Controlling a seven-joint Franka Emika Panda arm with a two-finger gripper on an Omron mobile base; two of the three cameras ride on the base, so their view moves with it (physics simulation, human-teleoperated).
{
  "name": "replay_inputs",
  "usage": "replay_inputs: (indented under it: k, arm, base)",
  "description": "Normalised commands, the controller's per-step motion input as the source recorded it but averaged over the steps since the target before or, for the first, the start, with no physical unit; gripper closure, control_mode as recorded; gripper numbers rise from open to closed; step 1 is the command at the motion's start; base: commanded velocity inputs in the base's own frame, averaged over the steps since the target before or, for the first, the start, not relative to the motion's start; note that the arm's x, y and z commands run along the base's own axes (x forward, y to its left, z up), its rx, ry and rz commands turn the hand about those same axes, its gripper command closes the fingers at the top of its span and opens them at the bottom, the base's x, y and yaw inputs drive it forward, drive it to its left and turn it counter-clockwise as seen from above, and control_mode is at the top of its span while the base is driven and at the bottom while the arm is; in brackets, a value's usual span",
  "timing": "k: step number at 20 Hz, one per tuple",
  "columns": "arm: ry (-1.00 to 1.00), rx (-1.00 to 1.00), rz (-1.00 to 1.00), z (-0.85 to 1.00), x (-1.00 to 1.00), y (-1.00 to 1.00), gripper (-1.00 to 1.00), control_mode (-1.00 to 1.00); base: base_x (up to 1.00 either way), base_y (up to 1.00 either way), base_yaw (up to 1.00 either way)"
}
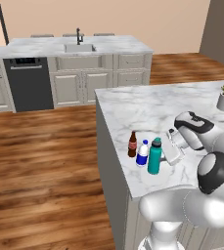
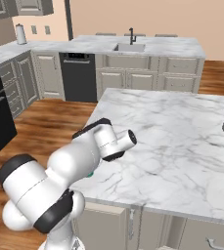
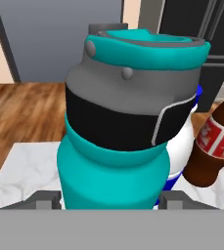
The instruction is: Pick the bottled water, bottled drink, water bottle from the counter and place them in the open cabinet.
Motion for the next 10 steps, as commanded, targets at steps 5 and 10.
replay_inputs:
  k: [5, 10]
  arm:
    - [0.00, 0.00, 0.00, 0.00, -0.01, 0.00, 1.00, -1.00]
    - [-0.06, 0.03, 0.00, 0.26, -0.43, -0.23, 1.00, -1.00]
  base:
    - [0.00, 0.00, 0.00]
    - [0.00, 0.00, 0.00]
